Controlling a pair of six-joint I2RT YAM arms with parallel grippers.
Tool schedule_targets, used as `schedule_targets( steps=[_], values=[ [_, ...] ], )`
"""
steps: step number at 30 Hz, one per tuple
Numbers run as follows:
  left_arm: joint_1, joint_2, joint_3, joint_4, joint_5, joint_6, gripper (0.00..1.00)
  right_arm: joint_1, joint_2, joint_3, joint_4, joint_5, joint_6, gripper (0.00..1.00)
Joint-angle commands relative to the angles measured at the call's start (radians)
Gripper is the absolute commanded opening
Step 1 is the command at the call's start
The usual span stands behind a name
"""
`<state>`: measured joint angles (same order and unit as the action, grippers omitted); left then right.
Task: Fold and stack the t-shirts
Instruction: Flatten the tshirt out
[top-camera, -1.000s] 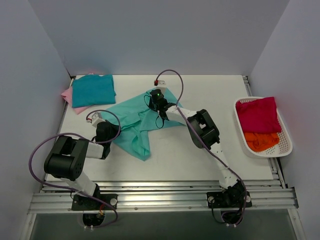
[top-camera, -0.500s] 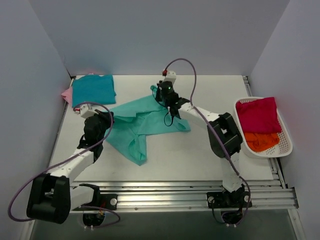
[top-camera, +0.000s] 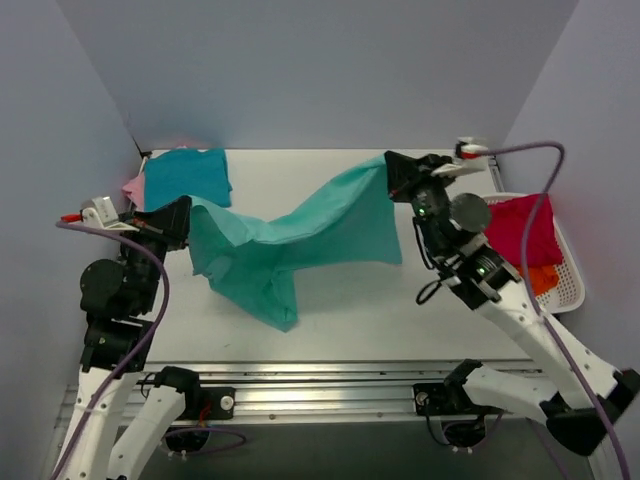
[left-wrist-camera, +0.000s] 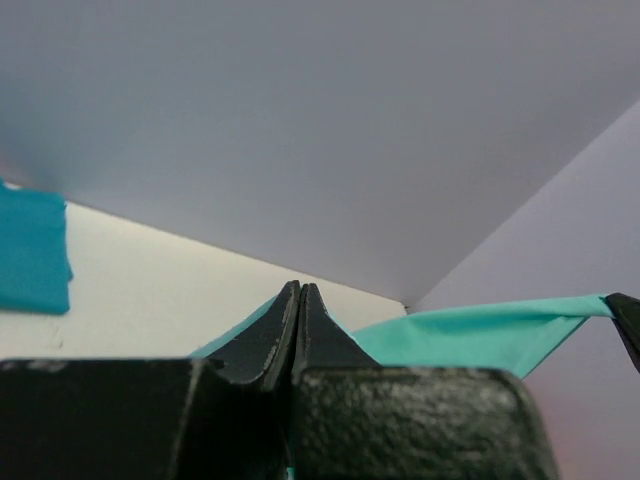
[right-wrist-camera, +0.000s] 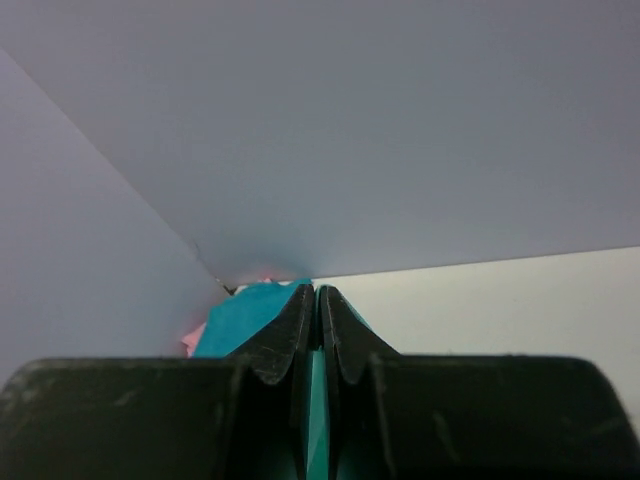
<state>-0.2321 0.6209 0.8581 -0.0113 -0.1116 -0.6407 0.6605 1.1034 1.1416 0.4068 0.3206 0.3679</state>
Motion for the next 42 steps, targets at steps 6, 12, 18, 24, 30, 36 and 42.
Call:
schedule_targets(
  steps=[6, 12, 18, 24, 30, 36, 42],
  values=[
    [-0.004, -0.148, 0.324, -0.283, 0.174, 0.076, 0.02, 0.008, -0.448, -0.022, -0.114, -0.009, 0.023, 0.00],
    [-0.003, -0.188, 0.485, -0.361, 0.173, 0.130, 0.02, -0.008, -0.548, 0.087, -0.230, 0.049, 0.002, 0.00],
    [-0.003, -0.040, 0.515, -0.332, 0.144, 0.168, 0.02, -0.042, -0.446, 0.185, -0.307, 0.179, -0.043, 0.00],
    [-0.003, 0.204, 0.432, -0.181, 0.145, 0.162, 0.02, -0.041, -0.237, 0.152, -0.269, 0.411, -0.113, 0.00],
    [0.025, 0.569, 0.423, -0.040, 0.171, 0.196, 0.02, -0.108, 0.047, 0.101, -0.215, 0.476, -0.092, 0.00],
    [0.083, 1.017, 0.519, 0.125, 0.245, 0.197, 0.02, -0.262, 0.337, 0.073, -0.116, 0.380, -0.018, 0.00],
    [0.105, 1.537, 0.927, 0.114, 0.315, 0.243, 0.02, -0.374, 0.680, 0.173, 0.001, 0.307, 0.029, 0.00]
  ],
)
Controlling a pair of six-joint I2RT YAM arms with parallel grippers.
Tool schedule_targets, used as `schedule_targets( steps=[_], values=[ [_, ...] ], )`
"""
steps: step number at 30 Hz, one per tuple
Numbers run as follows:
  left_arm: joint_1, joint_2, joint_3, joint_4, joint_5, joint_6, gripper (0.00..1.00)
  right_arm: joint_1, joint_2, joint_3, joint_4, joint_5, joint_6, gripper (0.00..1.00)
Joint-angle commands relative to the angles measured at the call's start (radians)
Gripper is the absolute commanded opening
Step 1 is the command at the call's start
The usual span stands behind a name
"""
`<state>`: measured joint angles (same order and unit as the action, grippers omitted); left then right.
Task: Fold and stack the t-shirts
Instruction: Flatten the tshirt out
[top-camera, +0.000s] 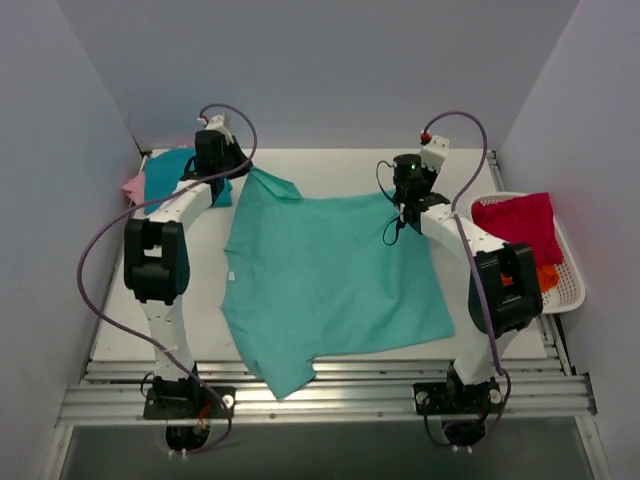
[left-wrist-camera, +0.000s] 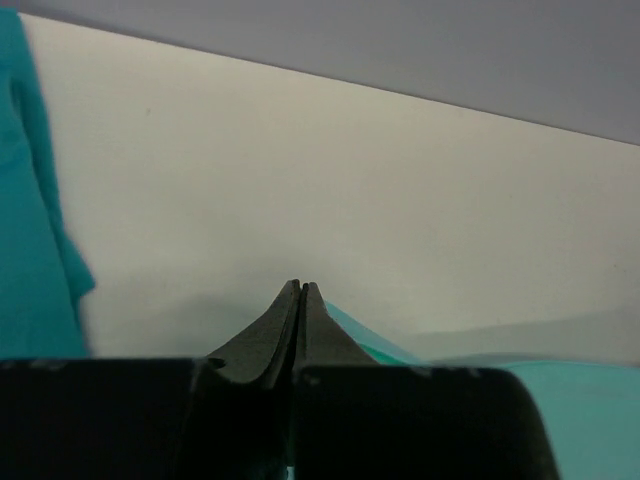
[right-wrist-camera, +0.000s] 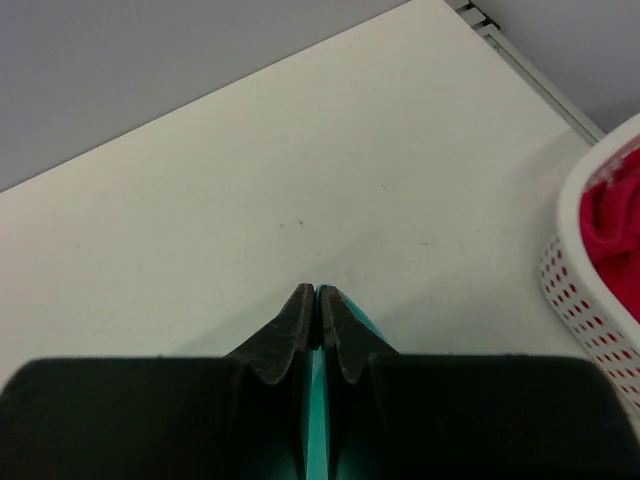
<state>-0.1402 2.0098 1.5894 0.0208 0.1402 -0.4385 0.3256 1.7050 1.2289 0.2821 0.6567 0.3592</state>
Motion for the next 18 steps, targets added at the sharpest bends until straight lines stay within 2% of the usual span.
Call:
schedule_targets(
  steps=[1, 2, 3, 4, 5, 6, 7, 8, 9, 10, 11, 12, 15, 18],
  values=[
    [0.013, 0.212, 0.263, 0.067, 0.074, 0.044, 0.02, -0.057, 0.173, 0.112, 0.161, -0.038, 0.034, 0.00],
    [0.014, 0.331, 0.405, 0.058, 0.102, 0.041, 0.02, -0.063, 0.221, 0.148, 0.166, -0.043, 0.032, 0.00],
    [0.014, 0.387, 0.485, 0.038, 0.108, 0.046, 0.02, -0.069, 0.317, 0.229, 0.170, -0.046, 0.023, 0.00],
    [0.014, 0.449, 0.574, -0.037, 0.114, 0.047, 0.02, -0.077, 0.365, 0.277, 0.163, -0.049, 0.014, 0.00],
    [0.014, 0.563, 0.760, -0.094, 0.122, 0.049, 0.02, -0.079, 0.408, 0.326, 0.158, -0.043, 0.004, 0.00],
    [0.016, 0.617, 0.855, -0.137, 0.119, 0.053, 0.02, -0.079, 0.488, 0.422, 0.146, -0.032, -0.002, 0.00],
    [0.016, 0.673, 0.945, -0.213, 0.114, 0.049, 0.21, -0.082, 0.525, 0.473, 0.111, -0.016, 0.000, 0.33],
    [0.025, 0.761, 1.028, -0.241, 0.117, 0.037, 0.43, -0.083, 0.556, 0.522, 0.088, -0.002, 0.003, 0.60],
    [0.031, 0.786, 1.132, -0.255, 0.125, 0.008, 0.65, -0.083, 0.600, 0.565, 0.063, 0.020, 0.017, 0.76],
    [0.036, 0.794, 1.147, -0.245, 0.124, -0.008, 0.99, -0.083, 0.614, 0.630, 0.031, 0.049, 0.017, 0.92],
    [0.042, 0.776, 1.130, -0.217, 0.118, -0.017, 0.94, -0.083, 0.620, 0.645, 0.028, 0.063, 0.020, 0.98],
    [0.045, 0.749, 1.045, -0.149, 0.095, -0.026, 0.94, -0.083, 0.613, 0.650, 0.034, 0.069, 0.021, 0.99],
    [0.053, 0.591, 0.811, 0.012, 0.015, -0.029, 0.94, -0.082, 0.567, 0.624, 0.051, 0.073, 0.020, 1.00],
    [0.051, 0.454, 0.698, 0.051, -0.036, -0.019, 0.94, -0.077, 0.486, 0.546, 0.084, 0.077, 0.011, 1.00]
  ],
)
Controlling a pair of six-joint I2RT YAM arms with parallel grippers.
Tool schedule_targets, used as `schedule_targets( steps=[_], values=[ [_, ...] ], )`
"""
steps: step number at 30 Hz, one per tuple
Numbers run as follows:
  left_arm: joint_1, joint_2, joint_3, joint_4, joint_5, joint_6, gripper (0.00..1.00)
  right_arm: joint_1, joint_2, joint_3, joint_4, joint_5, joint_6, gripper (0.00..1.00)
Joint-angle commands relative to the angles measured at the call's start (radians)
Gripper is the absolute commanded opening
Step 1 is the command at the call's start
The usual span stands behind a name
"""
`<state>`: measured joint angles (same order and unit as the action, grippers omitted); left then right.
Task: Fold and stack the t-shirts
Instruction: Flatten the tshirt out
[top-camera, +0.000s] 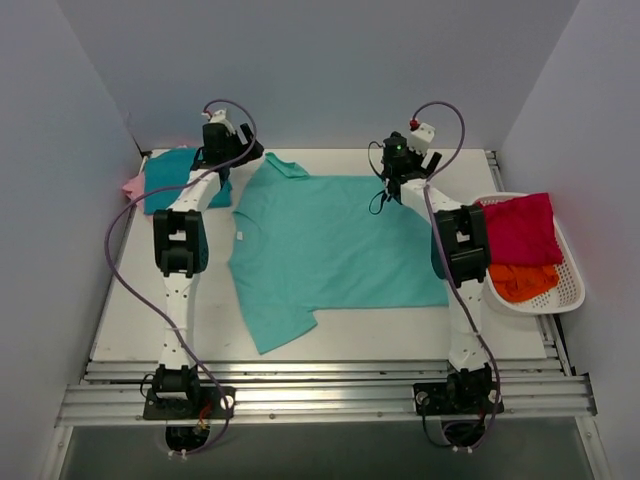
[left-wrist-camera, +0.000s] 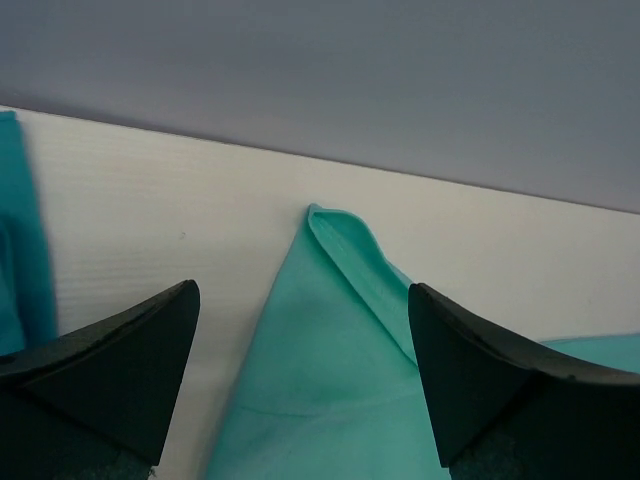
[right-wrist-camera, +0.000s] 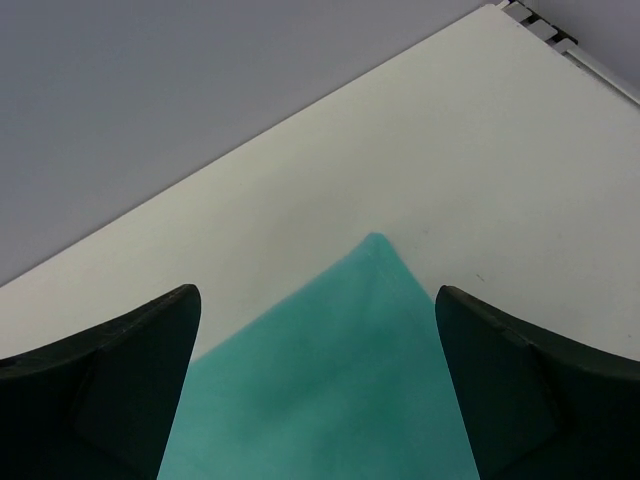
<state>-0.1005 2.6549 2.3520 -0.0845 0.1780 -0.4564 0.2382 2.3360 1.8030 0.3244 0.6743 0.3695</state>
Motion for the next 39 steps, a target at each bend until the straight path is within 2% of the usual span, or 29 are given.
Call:
schedule_targets(
  steps=[1, 4, 8, 10, 11, 12, 13, 16, 21, 33, 39],
  values=[
    [0.012, -0.243, -0.121, 0.157, -0.075, -0.001, 0.94, 0.013, -0.168, -0.084, 0.056, 0.062, -0.001, 1.00],
    [0.005, -0.330, -0.233, 0.160, -0.057, 0.002, 0.94, 0.018, -0.266, -0.174, 0.090, 0.056, 0.002, 1.00],
    [-0.027, -0.412, -0.423, 0.230, -0.040, -0.005, 0.98, 0.024, -0.381, -0.338, 0.140, -0.037, 0.045, 0.99],
    [-0.054, -0.408, -0.467, 0.278, -0.031, -0.007, 0.88, 0.033, -0.435, -0.427, 0.162, -0.068, 0.060, 0.99],
    [-0.064, -0.392, -0.459, 0.272, -0.022, -0.016, 0.82, 0.036, -0.461, -0.453, 0.168, -0.071, 0.068, 0.98],
    [-0.073, -0.374, -0.441, 0.240, -0.011, -0.022, 0.59, 0.039, -0.472, -0.496, 0.177, -0.085, 0.074, 0.91],
    [-0.085, -0.327, -0.415, 0.218, 0.004, -0.031, 0.41, 0.041, -0.484, -0.514, 0.179, -0.093, 0.077, 0.88],
    [-0.105, -0.250, -0.314, 0.149, 0.043, -0.060, 0.03, 0.044, -0.520, -0.567, 0.173, -0.099, 0.086, 0.75],
    [-0.157, -0.205, -0.226, 0.092, 0.002, -0.031, 0.02, 0.046, -0.572, -0.626, 0.180, -0.091, 0.088, 0.68],
    [-0.203, -0.106, -0.071, -0.027, -0.052, -0.013, 0.02, 0.042, -0.601, -0.663, 0.180, -0.079, 0.078, 0.65],
    [-0.212, -0.087, -0.030, -0.093, -0.146, 0.005, 0.02, 0.032, -0.607, -0.682, 0.194, -0.078, 0.078, 0.65]
  ],
)
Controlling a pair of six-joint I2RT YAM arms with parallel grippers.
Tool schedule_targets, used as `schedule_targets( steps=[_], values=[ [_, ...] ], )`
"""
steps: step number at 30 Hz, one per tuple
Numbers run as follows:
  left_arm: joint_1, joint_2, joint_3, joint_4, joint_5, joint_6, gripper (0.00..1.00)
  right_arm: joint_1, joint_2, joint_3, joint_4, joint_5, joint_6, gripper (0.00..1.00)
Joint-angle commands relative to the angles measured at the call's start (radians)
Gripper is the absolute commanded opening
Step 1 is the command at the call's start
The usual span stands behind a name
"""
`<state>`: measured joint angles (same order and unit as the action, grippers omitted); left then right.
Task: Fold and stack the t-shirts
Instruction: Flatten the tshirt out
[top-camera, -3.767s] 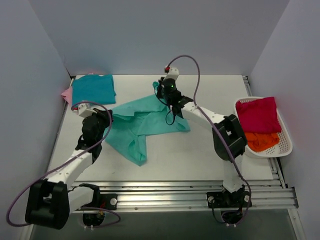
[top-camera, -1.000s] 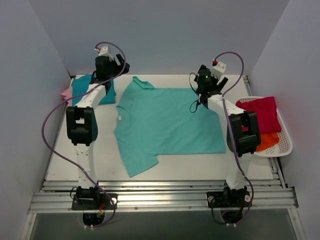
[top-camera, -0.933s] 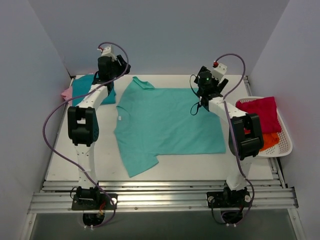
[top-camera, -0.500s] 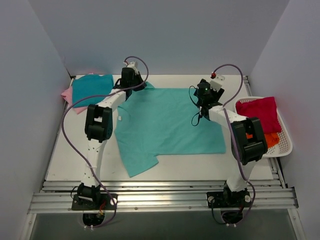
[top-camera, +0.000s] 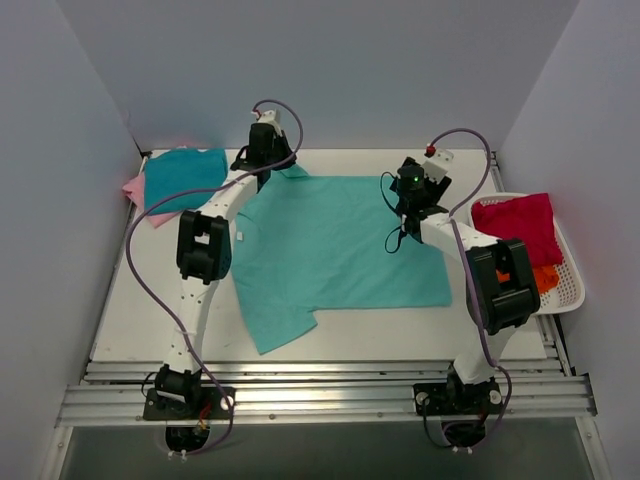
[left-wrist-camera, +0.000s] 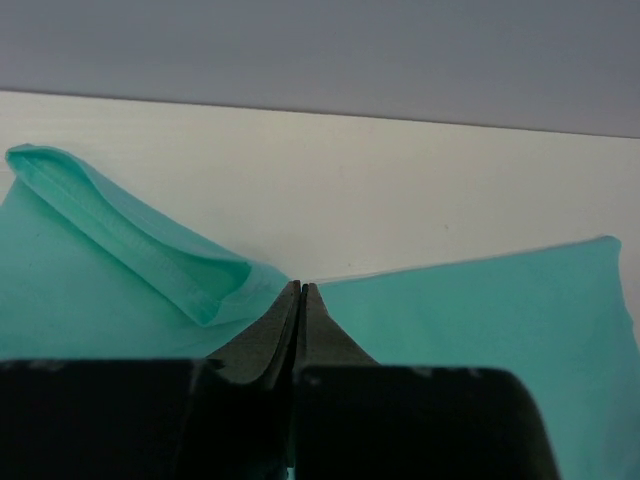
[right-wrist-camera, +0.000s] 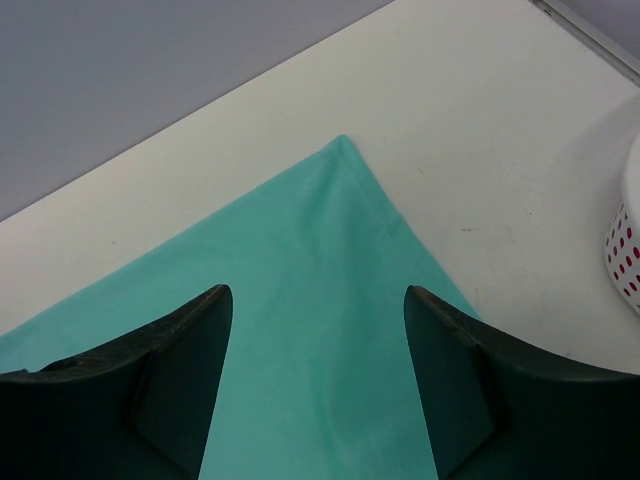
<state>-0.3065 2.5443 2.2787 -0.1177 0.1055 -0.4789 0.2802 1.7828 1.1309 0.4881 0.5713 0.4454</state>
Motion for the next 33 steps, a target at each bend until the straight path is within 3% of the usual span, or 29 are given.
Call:
schedule_targets(
  steps=[1, 6, 12, 17, 22, 28, 30, 31, 33],
  values=[
    [-0.006, 0.021, 0.041, -0.071, -0.095, 0.029, 0.02, -0.013, -0.053, -0.010, 0.030, 0.024, 0.003, 0.65],
    [-0.002, -0.010, -0.013, -0.132, -0.204, 0.025, 0.02, -0.021, -0.037, -0.010, 0.041, 0.021, 0.006, 0.64],
    [0.001, -0.007, -0.088, -0.043, -0.182, 0.014, 0.02, -0.024, -0.013, -0.008, 0.050, 0.006, 0.009, 0.63],
    [0.001, 0.085, 0.076, -0.120, -0.162, 0.003, 0.02, -0.027, -0.013, -0.010, 0.053, 0.009, 0.007, 0.63],
    [-0.005, 0.139, 0.148, -0.097, -0.145, 0.003, 0.02, -0.033, 0.001, -0.014, 0.066, 0.010, 0.004, 0.62],
    [-0.002, 0.275, 0.384, -0.071, -0.106, -0.023, 0.02, -0.044, 0.015, -0.010, 0.070, 0.015, -0.004, 0.61],
    [0.001, 0.316, 0.407, 0.008, -0.043, -0.061, 0.09, -0.049, 0.013, -0.010, 0.069, 0.015, -0.005, 0.61],
    [0.001, 0.329, 0.409, 0.136, -0.026, -0.104, 0.21, -0.052, 0.009, -0.014, 0.069, 0.015, -0.007, 0.61],
    [0.003, 0.390, 0.419, 0.290, 0.034, -0.145, 0.36, -0.056, 0.001, -0.022, 0.072, 0.018, -0.007, 0.61]
  ],
)
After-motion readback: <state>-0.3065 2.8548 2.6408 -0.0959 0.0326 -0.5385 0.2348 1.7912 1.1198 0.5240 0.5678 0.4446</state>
